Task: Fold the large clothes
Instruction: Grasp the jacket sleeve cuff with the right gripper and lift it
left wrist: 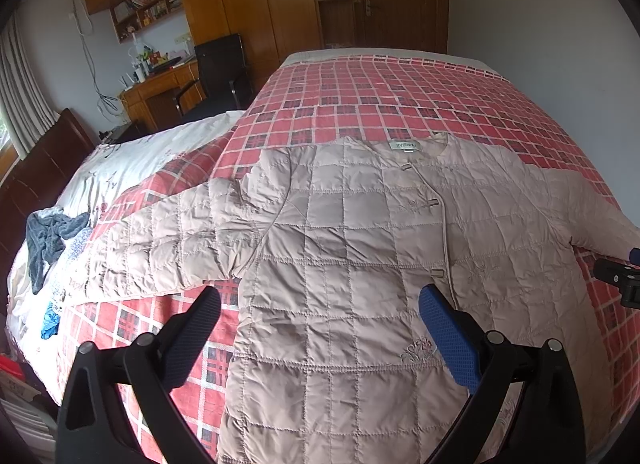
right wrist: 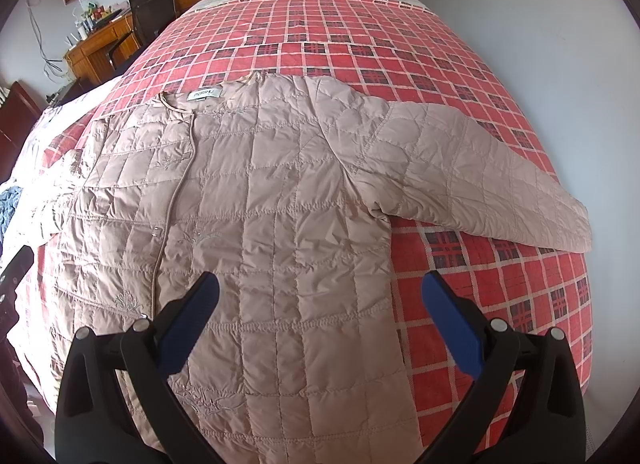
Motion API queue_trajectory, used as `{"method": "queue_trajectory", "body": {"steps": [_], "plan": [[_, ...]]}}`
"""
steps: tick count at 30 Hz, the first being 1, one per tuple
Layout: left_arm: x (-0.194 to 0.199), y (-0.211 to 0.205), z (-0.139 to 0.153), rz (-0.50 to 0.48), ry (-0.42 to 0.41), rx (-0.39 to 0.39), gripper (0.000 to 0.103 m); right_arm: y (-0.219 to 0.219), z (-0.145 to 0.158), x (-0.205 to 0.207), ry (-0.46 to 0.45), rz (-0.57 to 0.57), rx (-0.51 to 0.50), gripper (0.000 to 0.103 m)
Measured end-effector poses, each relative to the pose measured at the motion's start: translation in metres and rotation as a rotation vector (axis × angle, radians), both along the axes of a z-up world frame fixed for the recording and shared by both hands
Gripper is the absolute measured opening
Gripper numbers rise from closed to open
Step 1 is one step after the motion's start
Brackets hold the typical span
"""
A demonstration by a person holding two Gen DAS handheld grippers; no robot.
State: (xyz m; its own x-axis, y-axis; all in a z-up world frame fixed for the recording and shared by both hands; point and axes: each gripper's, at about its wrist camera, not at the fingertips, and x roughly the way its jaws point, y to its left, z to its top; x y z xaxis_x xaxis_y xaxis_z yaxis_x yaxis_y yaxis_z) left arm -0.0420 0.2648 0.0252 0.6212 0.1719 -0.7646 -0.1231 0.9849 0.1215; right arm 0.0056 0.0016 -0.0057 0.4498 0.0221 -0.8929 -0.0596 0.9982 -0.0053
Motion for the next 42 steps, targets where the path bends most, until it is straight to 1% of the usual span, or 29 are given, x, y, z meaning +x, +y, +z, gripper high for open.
{"method": "queue_trajectory", "body": {"steps": [10, 13, 15, 16, 17, 19, 20, 21, 23, 24, 25, 27, 30, 32, 34, 36, 38, 40, 41, 42], "plan": [[0.002, -0.003, -0.002, -0.003, 0.008, -0.003, 0.099, -0.001, 0.000, 0.000, 0.001, 0.000, 0.000, 0.100], [0.007, -0.004, -0.006, 0.003, 0.015, -0.016, 0.099, -0.011, -0.004, 0.003, -0.003, -0.009, 0.010, 0.100], [0.010, -0.002, -0.012, 0.000, 0.026, -0.038, 0.099, -0.027, -0.009, 0.011, -0.001, -0.034, 0.035, 0.100], [0.012, -0.002, -0.015, -0.013, 0.032, -0.064, 0.099, -0.040, -0.013, 0.016, 0.008, -0.056, 0.054, 0.100], [0.014, -0.001, -0.018, -0.026, 0.039, -0.089, 0.099, -0.061, -0.021, 0.024, 0.030, -0.103, 0.089, 0.100], [0.016, -0.002, -0.022, -0.032, 0.049, -0.114, 0.099, -0.096, -0.031, 0.035, 0.058, -0.186, 0.148, 0.100], [0.018, -0.004, -0.024, -0.031, 0.052, -0.113, 0.099, -0.118, -0.037, 0.040, 0.072, -0.236, 0.170, 0.100], [0.018, -0.005, -0.026, -0.034, 0.056, -0.109, 0.099, -0.152, -0.046, 0.048, 0.087, -0.316, 0.185, 0.100], [0.021, -0.010, -0.028, -0.041, 0.064, -0.104, 0.099, -0.189, -0.055, 0.055, 0.089, -0.399, 0.173, 0.100], [0.021, -0.012, -0.029, -0.045, 0.066, -0.107, 0.099, -0.220, -0.062, 0.061, 0.095, -0.468, 0.160, 0.100], [0.022, -0.013, -0.029, -0.050, 0.069, -0.110, 0.099, -0.240, -0.067, 0.064, 0.096, -0.510, 0.162, 0.100], [0.024, -0.017, -0.029, -0.058, 0.071, -0.111, 0.099, -0.289, -0.080, 0.068, 0.112, -0.615, 0.201, 0.100], [0.026, -0.022, -0.029, -0.067, 0.066, -0.102, 0.099, -0.344, -0.100, 0.067, 0.144, -0.739, 0.280, 0.100], [0.027, -0.024, -0.029, -0.069, 0.067, -0.101, 0.099, -0.371, -0.113, 0.065, 0.161, -0.793, 0.336, 0.100], [0.028, -0.025, -0.029, -0.070, 0.068, -0.102, 0.099, -0.384, -0.121, 0.061, 0.172, -0.826, 0.364, 0.099], [0.029, -0.027, -0.029, -0.069, 0.068, -0.100, 0.099, -0.392, -0.123, 0.060, 0.151, -0.838, 0.393, 0.099], [0.030, -0.028, -0.029, -0.070, 0.069, -0.097, 0.099, -0.393, -0.121, 0.060, 0.134, -0.842, 0.389, 0.095], [0.030, -0.028, -0.029, -0.071, 0.067, -0.095, 0.099, -0.396, -0.120, 0.064, 0.121, -0.846, 0.368, 0.076], [0.030, -0.028, -0.028, -0.071, 0.066, -0.095, 0.099, -0.397, -0.119, 0.064, 0.119, -0.850, 0.358, 0.071], [0.030, -0.027, -0.028, -0.070, 0.066, -0.098, 0.099, -0.401, -0.119, 0.064, 0.108, -0.850, 0.357, 0.058]]}}
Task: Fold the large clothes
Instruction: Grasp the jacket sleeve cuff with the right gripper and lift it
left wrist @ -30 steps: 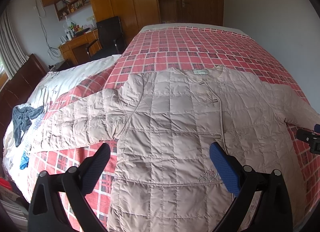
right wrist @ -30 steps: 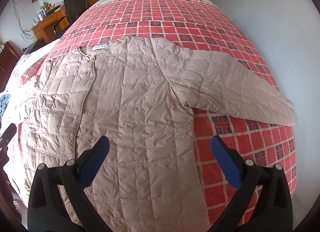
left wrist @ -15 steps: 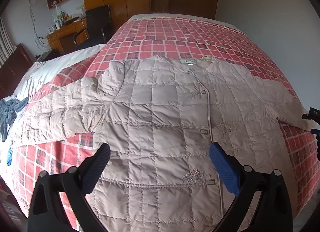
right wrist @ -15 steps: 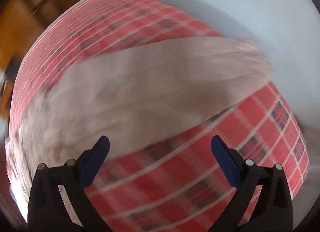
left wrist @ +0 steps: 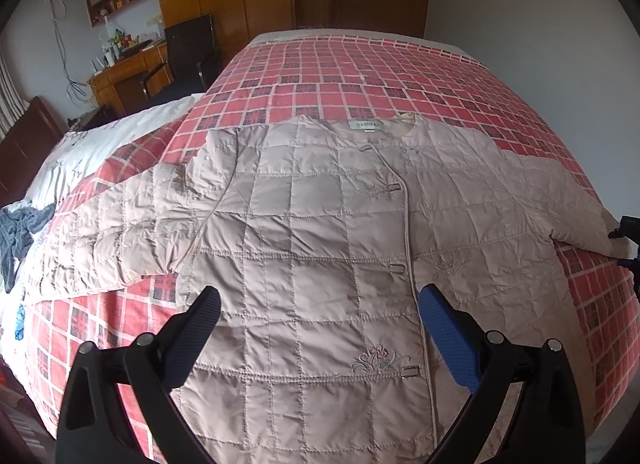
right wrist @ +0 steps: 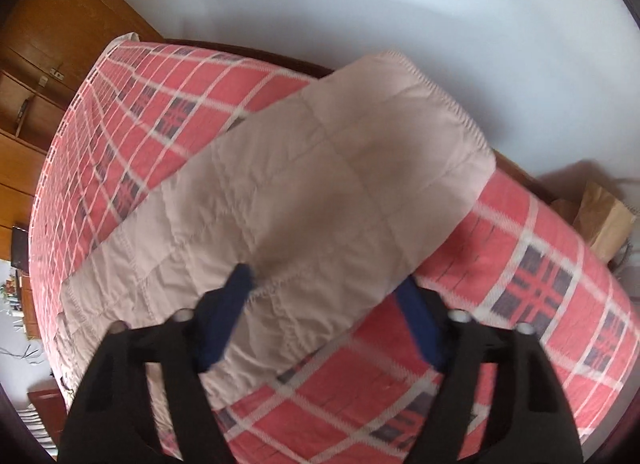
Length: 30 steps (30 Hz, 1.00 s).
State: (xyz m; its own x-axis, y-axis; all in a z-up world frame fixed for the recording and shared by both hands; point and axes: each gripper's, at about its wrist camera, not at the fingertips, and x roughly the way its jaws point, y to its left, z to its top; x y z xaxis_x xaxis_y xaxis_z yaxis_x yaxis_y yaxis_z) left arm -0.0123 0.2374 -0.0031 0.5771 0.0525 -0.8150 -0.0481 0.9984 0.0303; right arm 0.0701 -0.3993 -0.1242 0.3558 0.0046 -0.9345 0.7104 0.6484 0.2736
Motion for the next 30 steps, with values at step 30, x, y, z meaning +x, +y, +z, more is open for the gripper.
{"method": "queue_trajectory", "body": {"steps": [30], "plan": [[-0.003, 0.049, 0.004, 0.099, -0.030, -0.088, 0.099, 0.350, 0.143, 0.030, -0.498, 0.883, -0.020, 0.006]]}}
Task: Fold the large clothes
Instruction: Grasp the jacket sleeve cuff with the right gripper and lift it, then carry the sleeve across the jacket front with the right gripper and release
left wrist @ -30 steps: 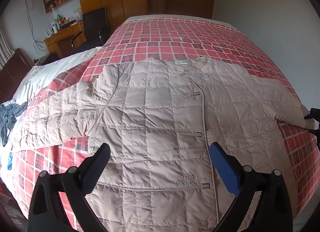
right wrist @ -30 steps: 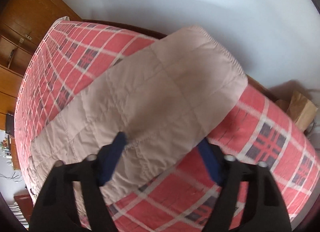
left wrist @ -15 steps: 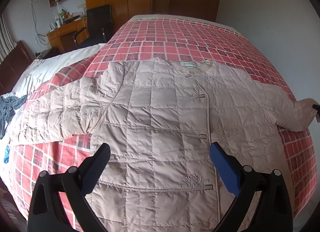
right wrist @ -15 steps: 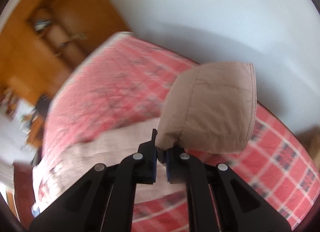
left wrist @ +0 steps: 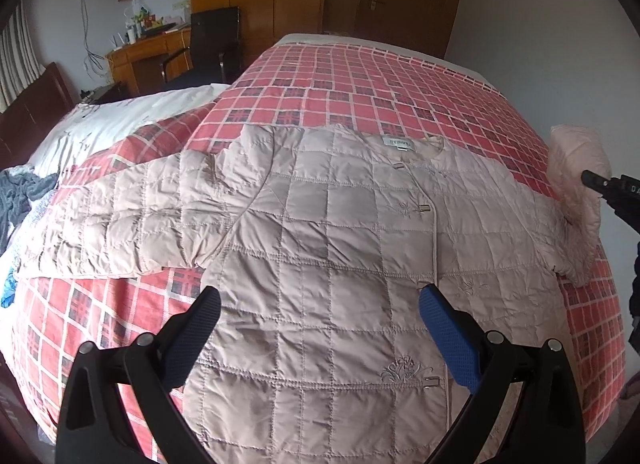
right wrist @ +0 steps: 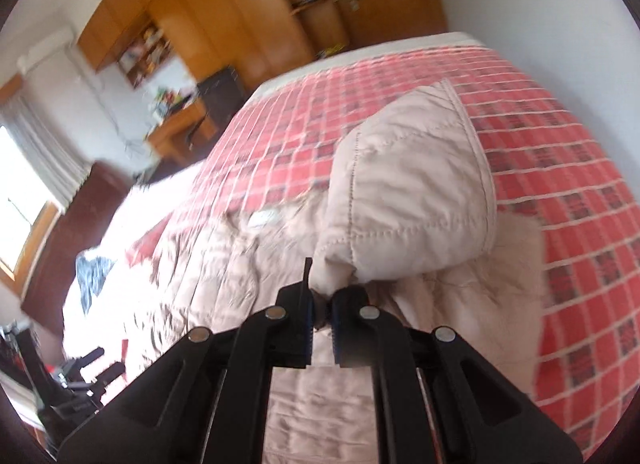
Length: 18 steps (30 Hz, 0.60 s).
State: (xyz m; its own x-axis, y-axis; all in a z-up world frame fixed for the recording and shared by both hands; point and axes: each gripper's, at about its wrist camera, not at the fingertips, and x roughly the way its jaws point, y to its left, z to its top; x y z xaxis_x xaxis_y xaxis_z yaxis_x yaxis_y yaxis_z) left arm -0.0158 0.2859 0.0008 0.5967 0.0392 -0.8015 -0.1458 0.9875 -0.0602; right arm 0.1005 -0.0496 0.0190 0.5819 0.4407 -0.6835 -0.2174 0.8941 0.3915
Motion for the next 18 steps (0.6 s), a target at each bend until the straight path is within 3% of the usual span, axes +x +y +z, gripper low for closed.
{"method": "queue_trajectory", "body": {"steps": [5, 12, 15, 18], "plan": [[0.003, 0.014, 0.002, 0.026, -0.005, -0.048, 0.099, 0.063, -0.021, 0.003, 0.041, 0.124, -0.008, 0.006], [0.011, 0.031, 0.001, 0.051, -0.004, -0.141, 0.099, 0.124, -0.078, 0.003, 0.168, 0.226, -0.119, 0.006], [0.018, 0.032, 0.000, 0.040, 0.004, -0.193, 0.099, 0.134, -0.095, 0.000, 0.193, 0.254, -0.167, 0.013], [0.029, 0.029, -0.003, 0.019, 0.017, -0.260, 0.099, 0.136, -0.098, -0.009, 0.195, 0.324, -0.169, 0.028]]}}
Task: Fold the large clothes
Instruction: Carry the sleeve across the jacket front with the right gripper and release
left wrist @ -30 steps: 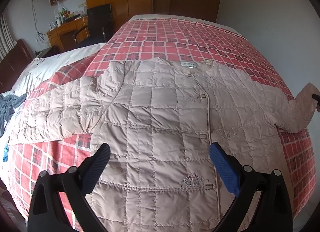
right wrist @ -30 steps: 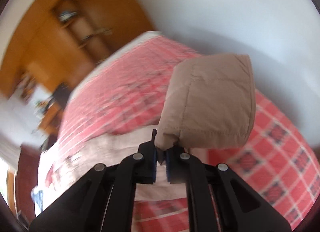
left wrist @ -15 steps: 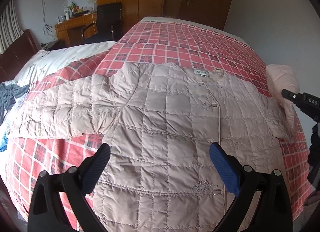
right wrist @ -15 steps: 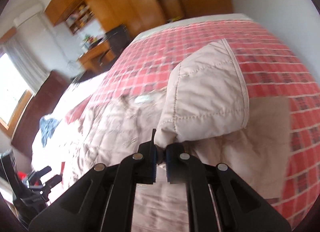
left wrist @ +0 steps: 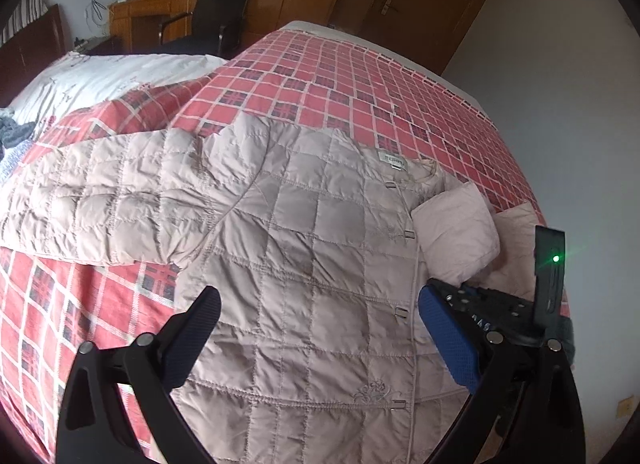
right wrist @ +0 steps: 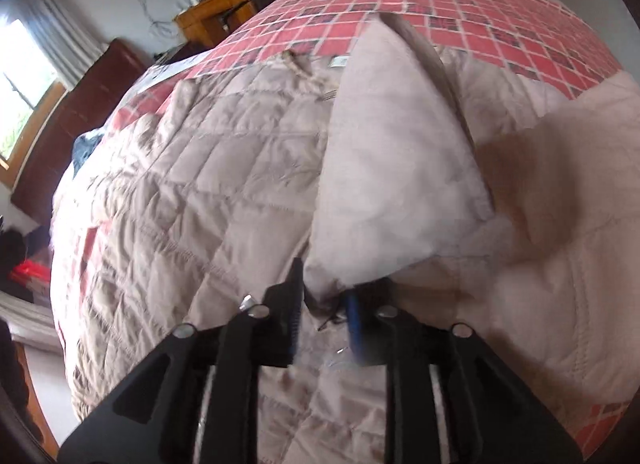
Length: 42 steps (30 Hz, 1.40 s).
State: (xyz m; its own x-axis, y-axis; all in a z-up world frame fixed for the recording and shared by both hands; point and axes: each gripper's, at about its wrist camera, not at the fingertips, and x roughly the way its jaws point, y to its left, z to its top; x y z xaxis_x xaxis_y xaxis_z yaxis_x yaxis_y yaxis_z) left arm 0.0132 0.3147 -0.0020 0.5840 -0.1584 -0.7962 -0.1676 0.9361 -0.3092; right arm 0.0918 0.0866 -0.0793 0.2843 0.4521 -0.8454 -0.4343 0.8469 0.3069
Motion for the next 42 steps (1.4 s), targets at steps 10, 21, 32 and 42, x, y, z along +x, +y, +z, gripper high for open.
{"method": "queue_trajectory", "body": {"steps": [10, 21, 32, 42], "plan": [[0.050, -0.024, -0.047, -0.069, 0.134, -0.196, 0.099, -0.053, 0.058, -0.062, -0.086, 0.089, 0.092, 0.043], [0.075, -0.045, -0.095, -0.054, 0.265, -0.246, 0.037, -0.160, 0.097, -0.084, -0.195, -0.207, 0.046, 0.047], [0.073, 0.010, -0.017, 0.015, 0.009, -0.078, 0.006, -0.203, 0.070, -0.041, -0.083, -0.380, 0.137, 0.048], [0.093, 0.048, -0.068, 0.012, 0.135, 0.050, 0.007, -0.165, 0.014, 0.013, 0.060, -0.309, 0.119, 0.048]]}}
